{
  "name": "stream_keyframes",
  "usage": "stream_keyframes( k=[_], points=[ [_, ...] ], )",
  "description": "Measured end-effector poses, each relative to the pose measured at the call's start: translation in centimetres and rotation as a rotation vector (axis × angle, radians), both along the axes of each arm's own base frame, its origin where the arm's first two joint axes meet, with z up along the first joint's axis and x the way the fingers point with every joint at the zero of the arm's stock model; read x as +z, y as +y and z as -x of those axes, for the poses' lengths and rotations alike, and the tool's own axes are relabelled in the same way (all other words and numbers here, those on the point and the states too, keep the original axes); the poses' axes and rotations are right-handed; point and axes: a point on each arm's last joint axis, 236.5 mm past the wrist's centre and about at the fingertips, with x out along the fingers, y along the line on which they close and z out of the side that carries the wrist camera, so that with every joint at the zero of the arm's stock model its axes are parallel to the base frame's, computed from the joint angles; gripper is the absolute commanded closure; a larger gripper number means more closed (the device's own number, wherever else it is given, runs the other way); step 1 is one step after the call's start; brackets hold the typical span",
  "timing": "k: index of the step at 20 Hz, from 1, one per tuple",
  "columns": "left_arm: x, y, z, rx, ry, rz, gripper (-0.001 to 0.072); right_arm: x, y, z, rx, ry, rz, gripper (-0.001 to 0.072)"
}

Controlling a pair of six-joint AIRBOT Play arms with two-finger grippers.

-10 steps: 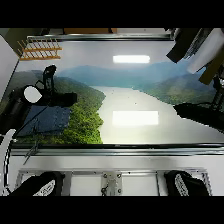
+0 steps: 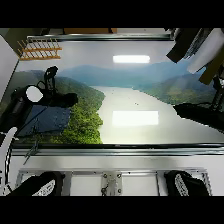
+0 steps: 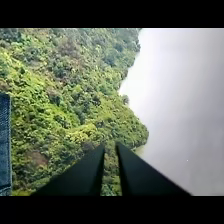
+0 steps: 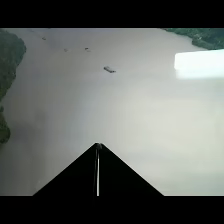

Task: Fold the clothes and pants, and hang the long-sleeved shirts on hangers.

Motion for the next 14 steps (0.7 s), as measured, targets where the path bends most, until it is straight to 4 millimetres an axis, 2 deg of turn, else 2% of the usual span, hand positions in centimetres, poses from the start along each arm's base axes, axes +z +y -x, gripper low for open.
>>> stream_keyframes(
  k=[3,5,10,14],
  points=[
    [0.0,2.2,-0.6,-0.022,-0.029,-0.091,0.0015,0.0,0.0,0.0,0.000,0.000,0.000,0.0675],
    [-1.3,3.7,-0.3,-0.043,-0.013,-0.176,0.0016,0.0,0.0,0.0,0.001,0.000,0.000,0.0675],
    [-8.7,7.2,1.4,-0.138,0.126,-0.462,0.0015,0.0,0.0,0.0,0.001,0.000,0.000,0.0675],
    [-13.2,8.8,1.5,-0.200,0.196,-0.613,0.0016,0.0,0.0,0.0,0.001,0.000,0.000,0.0675]
  ],
)
